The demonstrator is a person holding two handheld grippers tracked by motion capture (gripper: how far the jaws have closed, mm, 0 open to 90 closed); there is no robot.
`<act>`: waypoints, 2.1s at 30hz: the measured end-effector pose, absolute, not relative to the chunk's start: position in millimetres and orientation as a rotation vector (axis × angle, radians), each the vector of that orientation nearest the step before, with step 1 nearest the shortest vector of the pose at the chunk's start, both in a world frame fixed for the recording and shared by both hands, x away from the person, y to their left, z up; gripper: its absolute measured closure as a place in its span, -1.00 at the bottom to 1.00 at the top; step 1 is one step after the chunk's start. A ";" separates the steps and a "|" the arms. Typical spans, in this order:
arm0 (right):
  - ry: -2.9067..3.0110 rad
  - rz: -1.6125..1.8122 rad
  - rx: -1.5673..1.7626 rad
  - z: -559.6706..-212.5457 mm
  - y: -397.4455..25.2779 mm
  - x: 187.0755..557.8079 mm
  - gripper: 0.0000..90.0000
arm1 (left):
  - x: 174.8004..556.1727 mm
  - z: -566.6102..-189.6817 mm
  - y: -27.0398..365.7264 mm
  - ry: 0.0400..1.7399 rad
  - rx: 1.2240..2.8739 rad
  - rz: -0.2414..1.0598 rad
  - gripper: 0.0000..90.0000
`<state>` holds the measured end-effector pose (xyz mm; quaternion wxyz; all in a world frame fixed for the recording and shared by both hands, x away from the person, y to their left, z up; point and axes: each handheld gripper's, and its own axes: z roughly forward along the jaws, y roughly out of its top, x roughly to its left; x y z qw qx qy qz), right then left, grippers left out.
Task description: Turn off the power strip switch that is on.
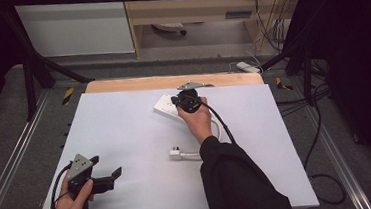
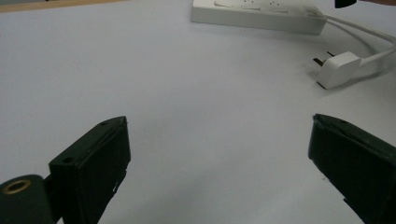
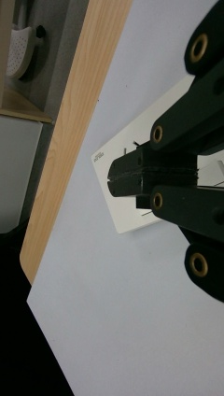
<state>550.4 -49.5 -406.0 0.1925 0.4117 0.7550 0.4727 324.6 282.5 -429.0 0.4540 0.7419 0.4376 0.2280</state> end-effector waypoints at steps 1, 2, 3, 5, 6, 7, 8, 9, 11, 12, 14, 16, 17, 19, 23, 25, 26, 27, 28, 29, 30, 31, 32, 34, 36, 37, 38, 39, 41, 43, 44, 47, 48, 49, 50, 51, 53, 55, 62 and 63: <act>2.117 1.328 1.156 -406.5 -48.7 550.5 1.00 | 324.6 -429.0 282.5 1.080 1.831 0.562 -0.87; 2.122 1.327 1.154 -406.7 -48.2 550.5 1.00 | 324.5 -428.8 282.8 1.080 1.834 0.568 -0.87; 2.123 1.328 1.151 -407.1 -47.4 550.6 1.00 | 324.5 -428.8 282.8 1.080 1.834 0.567 -0.87; 2.123 1.328 1.150 -408.0 -46.0 551.0 1.00 | 324.6 -429.0 282.6 1.079 1.831 0.561 -0.87; 2.123 1.327 1.150 -408.5 -45.5 551.3 1.00 | 324.5 -428.8 282.9 1.079 1.835 0.567 -0.87; 2.125 1.323 1.156 -409.0 -44.9 551.4 1.00 | 324.6 -428.9 282.9 1.079 1.836 0.567 -0.87; 2.126 1.322 1.156 -409.6 -44.1 551.7 1.00 | 324.7 -428.9 282.9 1.079 1.837 0.566 -0.87; 2.126 1.322 1.160 -409.9 -43.1 551.8 1.00 | 324.7 -429.0 282.8 1.079 1.837 0.567 -0.87; 2.127 1.323 1.161 -410.3 -41.3 552.0 1.00 | 324.6 -428.9 282.8 1.079 1.837 0.567 -0.87; 2.129 1.322 1.160 -410.5 -40.4 552.1 1.00 | 324.5 -428.9 282.8 1.079 1.836 0.567 -0.87; 2.130 1.321 1.157 -410.7 -39.7 552.3 1.00 | 324.5 -428.9 282.9 1.079 1.836 0.567 -0.87; 2.133 1.318 1.155 -410.8 -38.5 552.8 1.00 | 324.7 -429.1 282.8 1.080 1.837 0.565 -0.87; 2.133 1.318 1.155 -410.8 -38.5 552.8 1.00 | 324.7 -429.0 282.9 1.079 1.837 0.564 -0.87; 2.133 1.317 1.158 -411.2 -37.6 553.1 1.00 | 324.6 -428.9 283.0 1.078 1.837 0.565 -0.87; 2.141 1.309 1.159 -413.3 -36.5 553.9 1.00 | 324.7 -429.5 282.5 1.079 1.838 0.554 -0.87; 2.146 1.307 1.166 -414.6 -35.3 553.9 1.00 | 324.8 -429.5 282.4 1.078 1.839 0.554 -0.87; 2.148 1.307 1.163 -415.4 -35.1 554.3 1.00 | 324.8 -429.6 282.4 1.079 1.839 0.554 -0.87; 2.148 1.308 1.167 -415.8 -34.8 554.5 1.00 | 324.9 -429.6 282.4 1.079 1.840 0.554 -0.87; 2.147 1.306 1.167 -416.6 -34.6 555.1 1.00 | 324.9 -429.5 282.7 1.078 1.842 0.561 -0.87; 2.147 1.306 1.167 -416.6 -34.6 555.1 1.00 | 324.9 -429.6 282.7 1.078 1.843 0.561 -0.87; 2.149 1.300 1.172 -417.3 -34.5 555.3 1.00 | 324.9 -429.6 282.6 1.077 1.845 0.561 -0.87; 2.150 1.295 1.175 -417.9 -34.5 555.5 1.00 | 324.9 -429.7 282.5 1.075 1.847 0.561 -0.87; 2.152 1.292 1.173 -418.6 -34.6 555.8 1.00 | 324.8 -429.7 282.3 1.074 1.848 0.560 -0.87; 2.151 1.294 1.174 -419.2 -34.3 556.1 1.00 | 324.9 -430.1 281.7 1.071 1.850 0.556 -0.87; 2.151 1.294 1.178 -420.3 -33.7 556.6 1.00 | 324.9 -430.1 281.5 1.070 1.852 0.555 -0.87; 2.154 1.295 1.178 -421.5 -32.2 556.7 1.00 | 324.9 -430.2 281.4 1.070 1.853 0.556 -0.87; 2.154 1.295 1.178 -421.5 -32.2 556.7 1.00 | 324.9 -430.2 281.3 1.070 1.854 0.557 -0.87; 2.157 1.296 1.174 -422.9 -30.5 556.7 1.00 | 325.0 -430.3 281.3 1.070 1.855 0.558 -0.87; 2.157 1.296 1.178 -424.3 -28.7 556.7 1.00 | 325.0 -430.3 281.1 1.070 1.856 0.557 -0.87; 2.160 1.296 1.178 -425.6 -27.4 556.7 1.00 | 324.8 -430.2 281.1 1.068 1.857 0.557 -0.87; 2.160 1.296 1.178 -425.6 -27.4 556.7 1.00 | 324.8 -430.2 281.1 1.067 1.858 0.557 -0.87; 2.165 1.291 1.177 -428.5 -24.4 556.2 1.00 | 324.9 -430.1 281.1 1.064 1.858 0.557 -0.87; 2.165 1.291 1.177 -428.5 -24.4 556.2 1.00 | 324.9 -430.1 281.0 1.062 1.859 0.557 -0.87; 2.166 1.290 1.178 -429.0 -24.1 556.1 1.00 | 324.8 -430.1 280.9 1.061 1.860 0.557 -0.87; 2.167 1.285 1.176 -429.3 -23.9 555.9 1.00 | 324.7 -430.0 280.8 1.061 1.860 0.557 -0.87; 2.167 1.287 1.179 -429.1 -23.3 555.5 1.00 | 324.6 -430.0 280.8 1.062 1.859 0.557 -0.87; 2.165 1.288 1.173 -428.9 -22.7 555.3 1.00 | 324.5 -429.8 280.8 1.063 1.858 0.559 -0.87; 2.160 1.293 1.174 -428.0 -22.6 554.8 1.00 | 324.5 -429.6 280.6 1.060 1.855 0.558 -0.87; 2.156 1.298 1.175 -427.8 -19.7 553.5 1.00 | 324.0 -428.7 281.0 1.061 1.847 0.562 -0.87; 2.152 1.302 1.177 -427.3 -18.6 553.7 1.00 | 324.0 -428.7 281.1 1.063 1.845 0.562 -0.87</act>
